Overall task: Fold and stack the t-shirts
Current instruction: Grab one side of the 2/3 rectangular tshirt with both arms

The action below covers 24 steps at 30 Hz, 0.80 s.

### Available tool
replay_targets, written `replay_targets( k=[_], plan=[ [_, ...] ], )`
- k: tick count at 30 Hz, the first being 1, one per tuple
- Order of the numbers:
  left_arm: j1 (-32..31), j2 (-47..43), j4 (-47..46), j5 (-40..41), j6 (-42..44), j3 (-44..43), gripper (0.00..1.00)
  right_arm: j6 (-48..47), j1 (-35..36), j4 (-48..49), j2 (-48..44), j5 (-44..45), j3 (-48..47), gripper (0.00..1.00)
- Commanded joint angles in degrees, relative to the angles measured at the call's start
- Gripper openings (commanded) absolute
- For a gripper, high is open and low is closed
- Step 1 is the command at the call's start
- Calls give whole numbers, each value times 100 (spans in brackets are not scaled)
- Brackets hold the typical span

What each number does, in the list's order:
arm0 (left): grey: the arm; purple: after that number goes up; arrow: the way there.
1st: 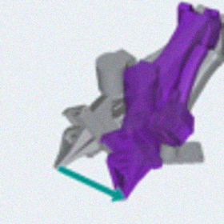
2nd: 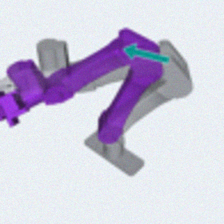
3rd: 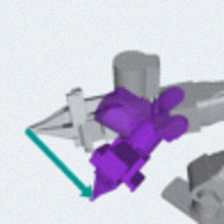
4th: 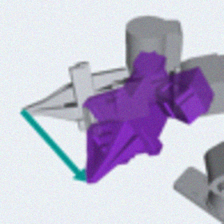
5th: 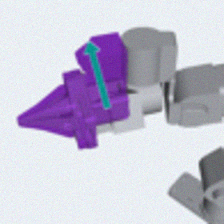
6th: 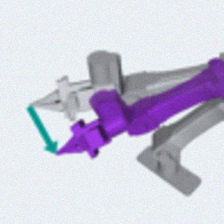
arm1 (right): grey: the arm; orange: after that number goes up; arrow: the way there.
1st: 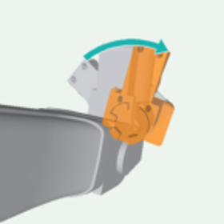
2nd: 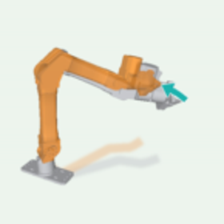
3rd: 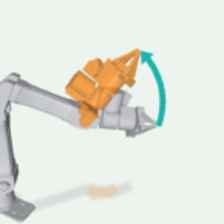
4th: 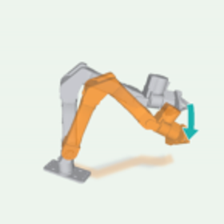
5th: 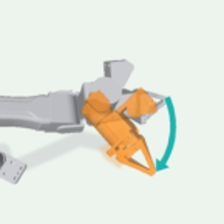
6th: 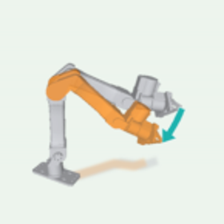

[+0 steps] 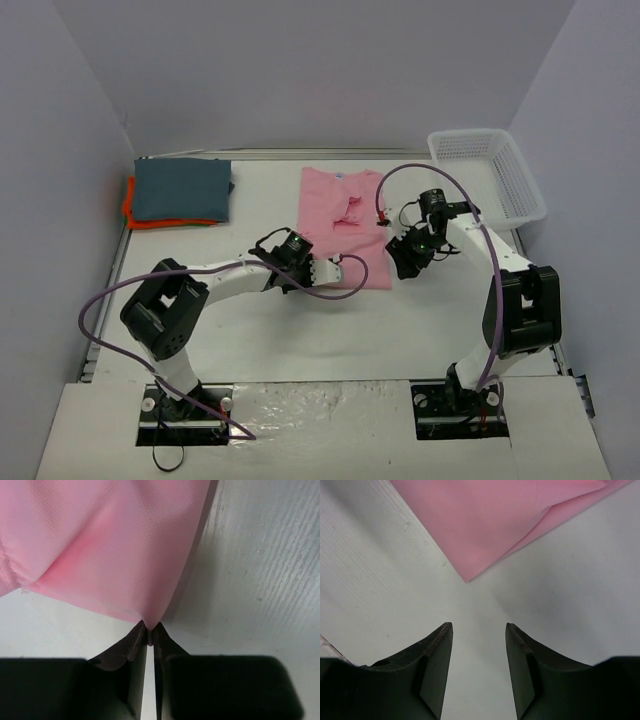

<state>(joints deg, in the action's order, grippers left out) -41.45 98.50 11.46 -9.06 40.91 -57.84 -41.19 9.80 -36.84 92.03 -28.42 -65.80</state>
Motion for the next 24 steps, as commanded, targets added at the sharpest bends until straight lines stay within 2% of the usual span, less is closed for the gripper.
replay_targets(
  k=[1, 3, 12, 24],
  plan=[
    [23, -6, 286, -201, -65, -253, 7, -29, -49, -183, -308, -111, -56, 43],
    [23, 29, 373, -289, -118, -315, 3, -29, -49, -192, -370, -128, -38, 43],
    [58, 12, 1068, -579, -118, -666, 2, -73, -31, -288, -598, -453, -47, 43],
    [769, 301, 2377, -1976, -373, -1484, 2, -1356, 22, -289, -1152, -1191, 700, 44]
  ],
)
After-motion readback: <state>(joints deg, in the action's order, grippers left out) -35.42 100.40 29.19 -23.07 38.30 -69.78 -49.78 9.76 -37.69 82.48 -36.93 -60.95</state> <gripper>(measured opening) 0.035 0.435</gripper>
